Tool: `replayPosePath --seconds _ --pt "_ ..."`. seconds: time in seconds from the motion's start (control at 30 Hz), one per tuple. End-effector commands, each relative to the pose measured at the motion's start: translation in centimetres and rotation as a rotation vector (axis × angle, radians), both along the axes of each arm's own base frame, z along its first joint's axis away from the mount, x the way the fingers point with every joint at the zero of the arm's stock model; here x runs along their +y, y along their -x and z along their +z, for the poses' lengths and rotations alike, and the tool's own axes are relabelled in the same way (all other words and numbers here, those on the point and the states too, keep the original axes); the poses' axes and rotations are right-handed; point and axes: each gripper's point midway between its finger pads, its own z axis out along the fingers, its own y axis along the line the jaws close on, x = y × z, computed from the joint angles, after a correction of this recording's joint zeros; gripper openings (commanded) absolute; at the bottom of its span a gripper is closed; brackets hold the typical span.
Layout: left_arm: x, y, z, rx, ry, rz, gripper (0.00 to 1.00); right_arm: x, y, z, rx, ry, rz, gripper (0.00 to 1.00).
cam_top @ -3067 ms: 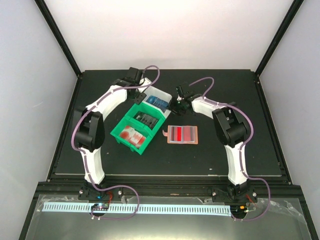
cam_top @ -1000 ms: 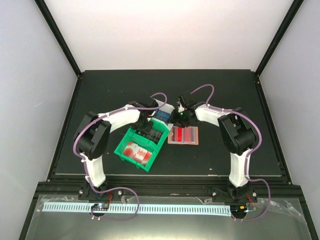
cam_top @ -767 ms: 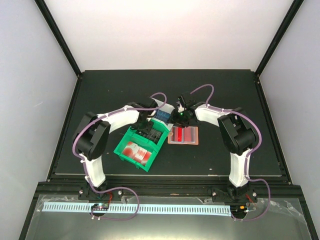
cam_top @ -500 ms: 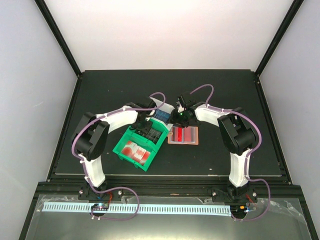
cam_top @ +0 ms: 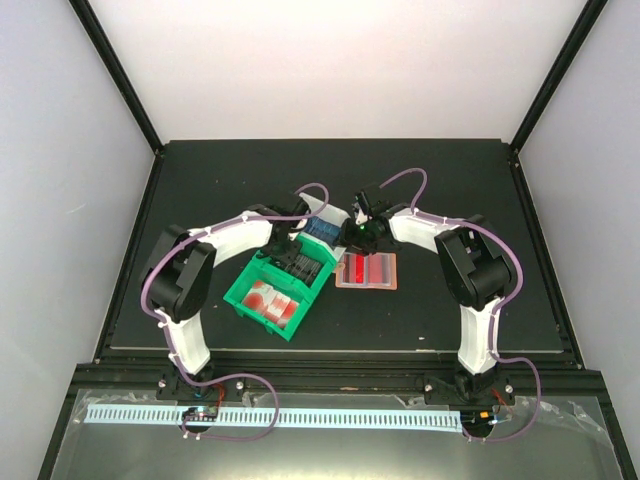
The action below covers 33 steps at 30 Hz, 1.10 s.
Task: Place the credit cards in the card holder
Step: Pick up the credit card from the storage box.
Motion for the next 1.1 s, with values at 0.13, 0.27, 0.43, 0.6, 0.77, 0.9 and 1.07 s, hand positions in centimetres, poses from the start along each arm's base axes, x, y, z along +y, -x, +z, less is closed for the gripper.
replayPosePath --seconds 0.13,0.27,0.43,0.6,0.77,0.9,1.07 --pt "4.3 -2.0 3.9 -0.092 -0.074 0.088 0.33 -2.3 0.7 -2.2 0.031 0.122 0.001 0.41" --pt "2.8 -1.5 3.5 -0.047 0.011 0.047 0.39 -2.1 0.7 -2.2 0.030 0.116 0.005 0.41" --pt "0.6 -1.0 2.6 -0.011 0.116 -0.014 0.49 -1.9 0.7 -2.3 0.029 0.109 0.016 0.41" --pt "0.2 -1.5 1.9 -0.012 0.098 -0.044 0.54 -1.6 0.8 -2.5 0.038 0.100 0.025 0.41" --pt "0.3 -2.0 1.4 -0.035 0.058 -0.062 0.59 -1.5 0.6 -2.4 0.034 0.098 0.027 0.41" --pt "0.3 -2.3 1.0 -0.044 0.039 -0.073 0.60 -1.4 0.5 -2.3 0.032 0.099 0.027 0.41" --pt "0.6 -2.5 0.2 -0.037 0.016 -0.064 0.59 -1.5 0.6 -2.4 0.035 0.102 0.026 0.41"
